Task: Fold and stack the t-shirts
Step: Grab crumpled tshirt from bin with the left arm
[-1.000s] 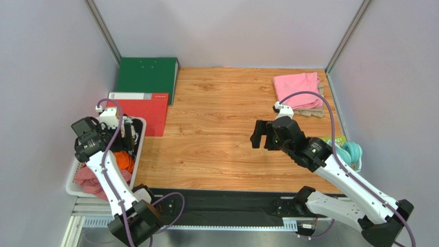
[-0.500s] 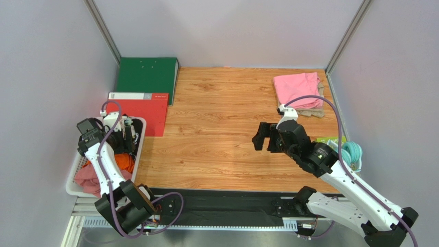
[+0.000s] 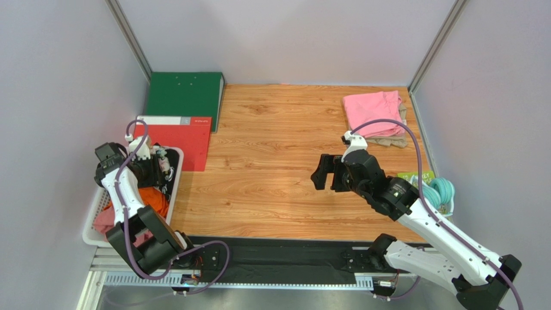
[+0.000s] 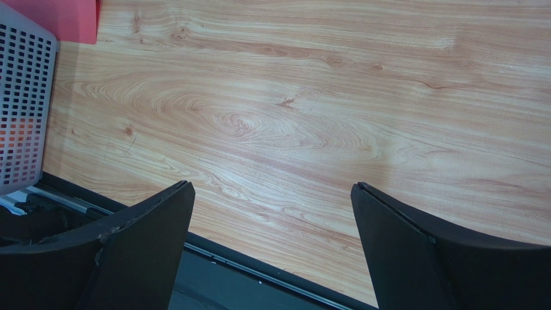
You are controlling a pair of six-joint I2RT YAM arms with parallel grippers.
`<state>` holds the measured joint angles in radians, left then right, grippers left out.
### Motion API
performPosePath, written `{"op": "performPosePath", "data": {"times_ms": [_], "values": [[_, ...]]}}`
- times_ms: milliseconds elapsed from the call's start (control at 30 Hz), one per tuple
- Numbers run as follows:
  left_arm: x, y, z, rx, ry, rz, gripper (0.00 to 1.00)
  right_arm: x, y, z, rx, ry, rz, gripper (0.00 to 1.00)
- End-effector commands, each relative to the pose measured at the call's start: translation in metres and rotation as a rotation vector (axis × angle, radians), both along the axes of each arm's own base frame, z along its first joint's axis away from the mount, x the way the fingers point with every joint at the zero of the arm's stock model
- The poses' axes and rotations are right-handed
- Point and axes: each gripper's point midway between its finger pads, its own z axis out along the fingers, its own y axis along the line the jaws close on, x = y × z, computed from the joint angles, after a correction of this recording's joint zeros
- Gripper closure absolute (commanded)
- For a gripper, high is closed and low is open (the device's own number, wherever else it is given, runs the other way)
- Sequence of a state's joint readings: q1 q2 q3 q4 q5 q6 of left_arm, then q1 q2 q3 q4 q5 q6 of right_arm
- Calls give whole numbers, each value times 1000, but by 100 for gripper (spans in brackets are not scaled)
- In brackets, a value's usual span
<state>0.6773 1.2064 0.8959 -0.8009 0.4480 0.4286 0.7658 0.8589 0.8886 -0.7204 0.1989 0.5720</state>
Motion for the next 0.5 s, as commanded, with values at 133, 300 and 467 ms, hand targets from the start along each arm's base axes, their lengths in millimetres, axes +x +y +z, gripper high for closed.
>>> {"op": "performPosePath", "data": {"times_ms": [133, 300, 467], "values": [[14, -4, 18, 50, -76, -80, 92, 3, 9, 9, 37, -28, 20, 2], [9, -29, 73, 32, -170, -130, 100, 2, 12, 3, 35, -13, 24, 0], [9, -72, 201, 66, -442, -212, 100, 2, 15, 3, 43, -28, 35, 0]]}}
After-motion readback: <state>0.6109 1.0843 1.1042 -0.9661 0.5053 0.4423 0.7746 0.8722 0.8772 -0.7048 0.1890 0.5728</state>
